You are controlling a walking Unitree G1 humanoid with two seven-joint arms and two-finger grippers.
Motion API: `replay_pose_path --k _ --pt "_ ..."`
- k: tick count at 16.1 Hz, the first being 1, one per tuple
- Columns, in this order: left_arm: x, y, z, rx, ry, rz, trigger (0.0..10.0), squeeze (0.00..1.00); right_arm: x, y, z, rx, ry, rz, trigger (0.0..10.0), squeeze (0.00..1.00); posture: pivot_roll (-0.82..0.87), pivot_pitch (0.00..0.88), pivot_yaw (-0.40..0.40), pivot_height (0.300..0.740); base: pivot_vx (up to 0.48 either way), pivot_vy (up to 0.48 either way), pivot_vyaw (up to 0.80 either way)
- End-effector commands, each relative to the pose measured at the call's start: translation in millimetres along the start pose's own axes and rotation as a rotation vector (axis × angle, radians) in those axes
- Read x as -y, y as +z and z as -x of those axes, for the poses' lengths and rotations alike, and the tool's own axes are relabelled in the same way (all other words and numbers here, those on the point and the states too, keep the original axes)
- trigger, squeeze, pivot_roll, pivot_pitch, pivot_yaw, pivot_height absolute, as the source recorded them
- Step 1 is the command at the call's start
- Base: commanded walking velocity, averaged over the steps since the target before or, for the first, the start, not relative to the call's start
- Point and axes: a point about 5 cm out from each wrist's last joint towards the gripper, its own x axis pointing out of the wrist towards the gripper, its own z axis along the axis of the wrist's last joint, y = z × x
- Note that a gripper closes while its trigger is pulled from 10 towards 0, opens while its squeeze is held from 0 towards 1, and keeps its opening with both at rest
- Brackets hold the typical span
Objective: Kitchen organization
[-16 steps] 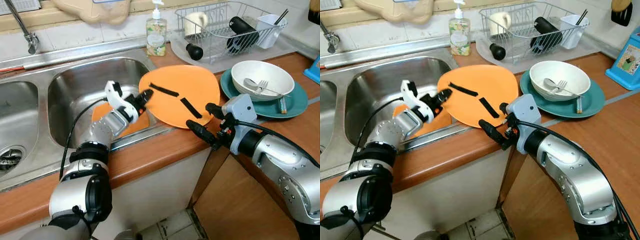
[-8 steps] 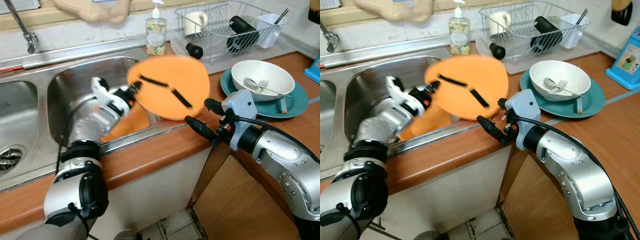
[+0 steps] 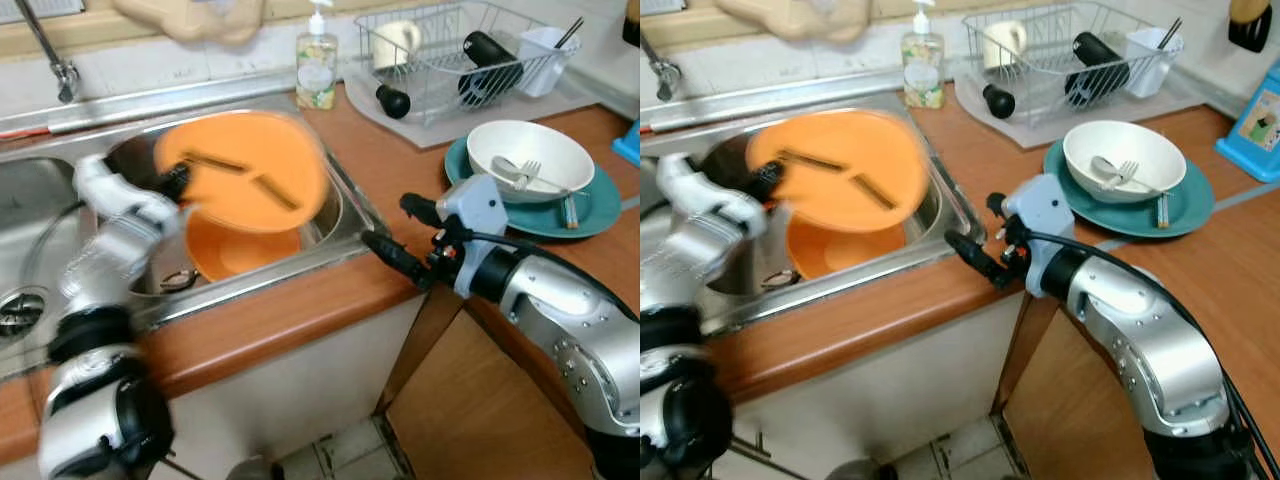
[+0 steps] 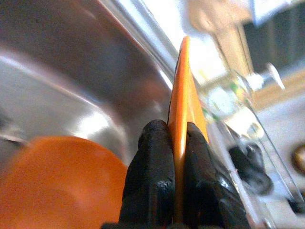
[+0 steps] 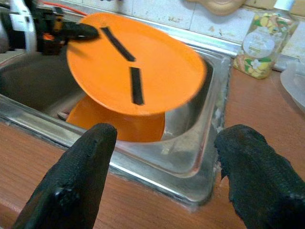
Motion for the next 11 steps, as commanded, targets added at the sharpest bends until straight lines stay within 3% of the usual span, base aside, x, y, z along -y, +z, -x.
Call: replay_pose_path --k 1,2,5,11 --pt "8.1 15 3.3 0.051 -0.016 -0.038 0.0 0.0 0.3 5 -1.9 0.015 0.013 0.018 10.0 0.0 -0.07 0.0 0.03 0.74 0.0 0.0 0.0" --pt "7.2 15 4.1 0.051 -0.008 -0.045 0.0 0.0 0.2 5 -2.1 0.014 0.015 0.019 10.0 0.0 -0.07 0.0 0.03 0.74 0.0 0.0 0.0" --pt "-11.6 -4 5.7 -0.034 0.095 -0.219 0.0 0.0 -1.5 2 -3.4 0.001 0.013 0.033 10.0 0.0 -0.08 0.0 0.041 0.74 0.0 0.0 0.0" --pt "-13.0 -23 -1.7 -0.092 0.13 -0.315 0.0 0.0 -1.3 1 -5.6 -0.007 0.004 0.037 10.0 0.0 -0.08 0.0 0.042 0.74 0.0 0.0 0.0"
